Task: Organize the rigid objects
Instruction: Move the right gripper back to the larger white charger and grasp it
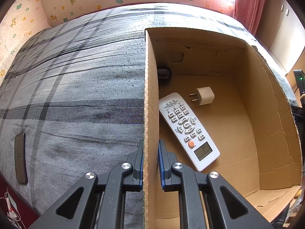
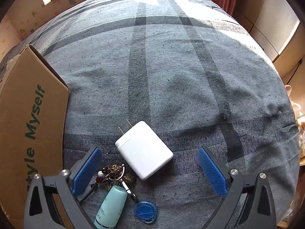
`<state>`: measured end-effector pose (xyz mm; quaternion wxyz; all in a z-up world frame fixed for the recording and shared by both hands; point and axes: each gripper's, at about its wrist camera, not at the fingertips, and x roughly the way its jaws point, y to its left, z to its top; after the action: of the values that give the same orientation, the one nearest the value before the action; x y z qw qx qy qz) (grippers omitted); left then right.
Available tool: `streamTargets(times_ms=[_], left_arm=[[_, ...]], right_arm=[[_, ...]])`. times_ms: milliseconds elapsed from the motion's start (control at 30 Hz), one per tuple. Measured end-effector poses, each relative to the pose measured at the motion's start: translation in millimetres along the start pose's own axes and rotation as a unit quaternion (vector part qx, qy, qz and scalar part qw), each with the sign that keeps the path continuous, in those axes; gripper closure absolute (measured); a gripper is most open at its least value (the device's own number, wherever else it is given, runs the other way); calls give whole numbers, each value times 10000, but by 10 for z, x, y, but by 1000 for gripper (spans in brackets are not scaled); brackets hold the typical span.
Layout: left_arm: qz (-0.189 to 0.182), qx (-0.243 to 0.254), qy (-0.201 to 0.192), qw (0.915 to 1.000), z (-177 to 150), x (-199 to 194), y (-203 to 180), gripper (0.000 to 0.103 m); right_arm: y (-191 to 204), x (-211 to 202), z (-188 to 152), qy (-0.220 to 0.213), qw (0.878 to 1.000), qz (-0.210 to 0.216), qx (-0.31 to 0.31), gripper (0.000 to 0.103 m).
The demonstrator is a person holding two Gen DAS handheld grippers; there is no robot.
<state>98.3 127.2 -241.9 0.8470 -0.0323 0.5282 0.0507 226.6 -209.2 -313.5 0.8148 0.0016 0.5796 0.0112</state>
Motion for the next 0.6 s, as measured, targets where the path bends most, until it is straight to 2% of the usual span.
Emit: streamTargets(times_ms=[333,367,400,433,600], left_arm=[[5,7,14,10000,12,7,2,90],[12,14,15,10000,13,7,1,90],[13,16,15,10000,14,8,-2,90],[12,16,15,10000,15,7,-1,90],[3,6,14,10000,17,7,-1,90]], right_arm=[[-23,115,20,133,9999,11,71,3],[-14,133,23,156,9998,-6,76,12],[-2,138,32,166,9998,-23,74,30],[8,135,35,164,9998,-3,70,39],[85,57,47,116,9999,-43,80,39]])
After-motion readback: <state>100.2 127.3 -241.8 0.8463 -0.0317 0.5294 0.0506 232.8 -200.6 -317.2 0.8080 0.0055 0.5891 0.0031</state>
